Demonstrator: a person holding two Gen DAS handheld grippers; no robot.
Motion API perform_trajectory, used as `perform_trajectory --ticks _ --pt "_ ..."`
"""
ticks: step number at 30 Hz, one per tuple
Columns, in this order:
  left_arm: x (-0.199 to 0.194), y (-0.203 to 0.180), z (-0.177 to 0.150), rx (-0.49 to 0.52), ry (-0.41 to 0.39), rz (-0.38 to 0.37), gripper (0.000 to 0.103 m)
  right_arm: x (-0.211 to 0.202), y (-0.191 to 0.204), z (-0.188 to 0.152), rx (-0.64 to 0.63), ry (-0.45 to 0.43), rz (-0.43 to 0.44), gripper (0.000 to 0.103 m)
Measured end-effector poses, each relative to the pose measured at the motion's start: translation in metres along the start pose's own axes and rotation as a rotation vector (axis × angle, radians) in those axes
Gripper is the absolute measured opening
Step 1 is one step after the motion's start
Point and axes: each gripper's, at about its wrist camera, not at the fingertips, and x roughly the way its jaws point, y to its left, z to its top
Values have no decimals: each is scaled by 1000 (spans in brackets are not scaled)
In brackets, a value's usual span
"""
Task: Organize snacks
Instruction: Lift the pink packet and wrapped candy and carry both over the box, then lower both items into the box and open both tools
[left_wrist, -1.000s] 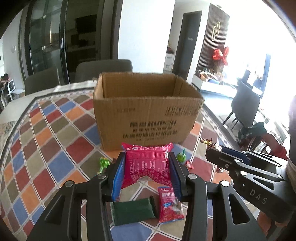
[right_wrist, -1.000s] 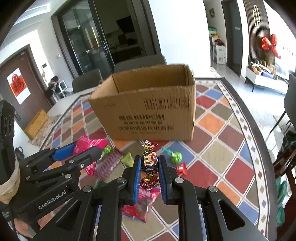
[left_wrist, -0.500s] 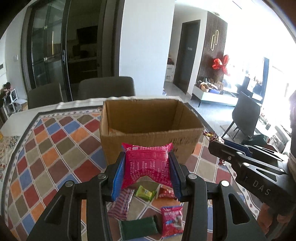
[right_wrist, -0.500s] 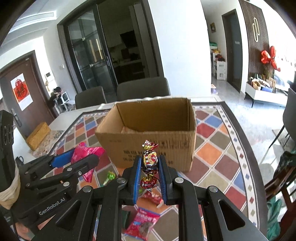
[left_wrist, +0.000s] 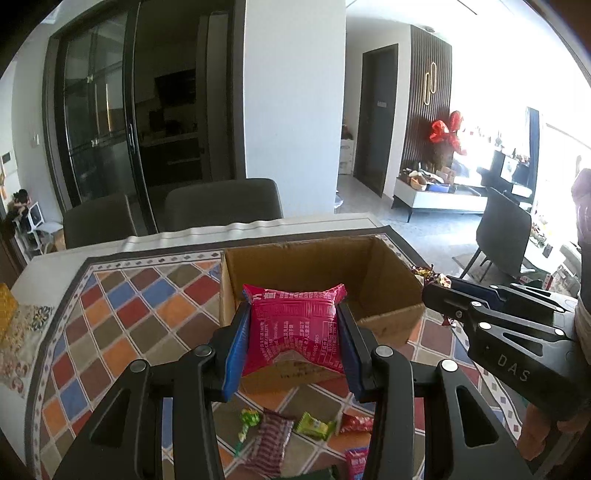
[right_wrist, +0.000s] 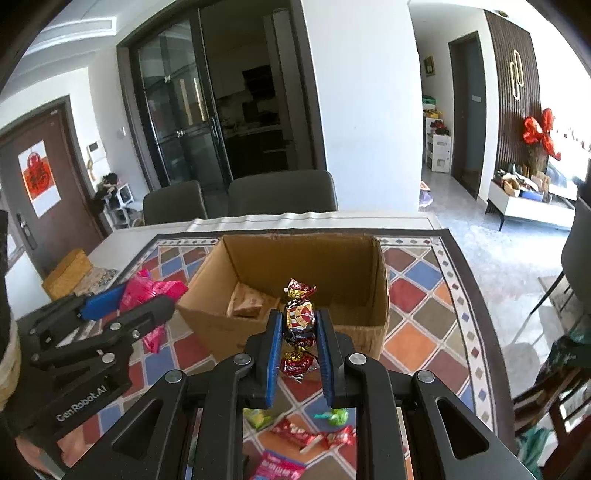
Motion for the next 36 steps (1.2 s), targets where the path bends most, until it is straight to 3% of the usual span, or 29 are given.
perform_trajectory --ticks 16,27,31,32,34,36 --pt "51 9 23 -23 89 -1 44 37 -3 33 -23 41 -22 19" --pt "78 5 32 -20 132 3 44 63 -12 35 -8 87 -32 19" --pt "82 6 36 -28 151 34 53 67 -13 37 -8 91 -40 20" --pt "81 7 36 -28 148 36 53 67 -13 37 -5 87 -45 20" --pt "77 7 37 -20 139 50 56 66 -15 37 7 82 -55 34" --pt "72 7 36 -14 129 58 58 63 -16 37 13 75 -61 35"
